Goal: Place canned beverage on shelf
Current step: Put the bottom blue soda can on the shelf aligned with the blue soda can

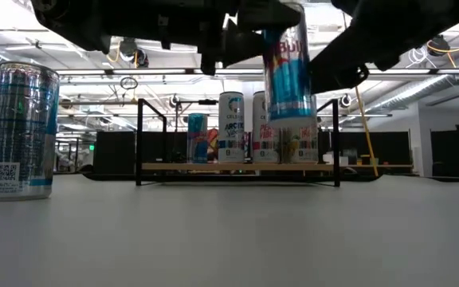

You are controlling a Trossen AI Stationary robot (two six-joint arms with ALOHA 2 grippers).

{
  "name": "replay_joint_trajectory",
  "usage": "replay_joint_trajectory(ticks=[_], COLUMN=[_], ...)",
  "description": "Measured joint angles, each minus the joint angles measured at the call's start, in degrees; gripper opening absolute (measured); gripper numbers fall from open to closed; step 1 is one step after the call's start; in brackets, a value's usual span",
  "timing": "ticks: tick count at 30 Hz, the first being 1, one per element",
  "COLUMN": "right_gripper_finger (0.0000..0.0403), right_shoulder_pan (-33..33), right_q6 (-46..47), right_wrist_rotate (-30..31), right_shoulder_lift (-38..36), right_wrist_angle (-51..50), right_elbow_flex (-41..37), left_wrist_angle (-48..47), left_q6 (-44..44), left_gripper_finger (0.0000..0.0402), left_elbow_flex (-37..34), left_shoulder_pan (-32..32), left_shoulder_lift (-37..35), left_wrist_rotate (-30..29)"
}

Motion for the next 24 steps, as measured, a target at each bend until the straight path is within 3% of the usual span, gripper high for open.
replay_joint_trajectory(ticks=[2, 11, 24], right_gripper_finger=[0.0287, 0.0286, 0.027], right_shoulder_pan=[0.4, 0.6, 0.0], right_q6=[0.5, -0.7, -3.0], right_wrist_rotate=[4.3, 10.0, 9.5], right_shoulder_lift=[0.0, 2.2, 5.8], right_wrist_angle=[0.1, 5.6, 11.7], right_elbow_flex=[0.0, 0.0, 0.0], left_wrist_angle=[1.6, 1.9, 2.1], left_q6=[0.2, 1.0, 1.9], left_gripper_finger=[0.0238, 0.0238, 0.0238], left_elbow_flex=[0.1, 3.1, 3.6], left_shoulder_pan=[0.0, -0.6, -0.8], left_shoulder_lift=[0.0, 0.0, 0.0], left_wrist_rotate=[-1.1, -5.9, -8.2])
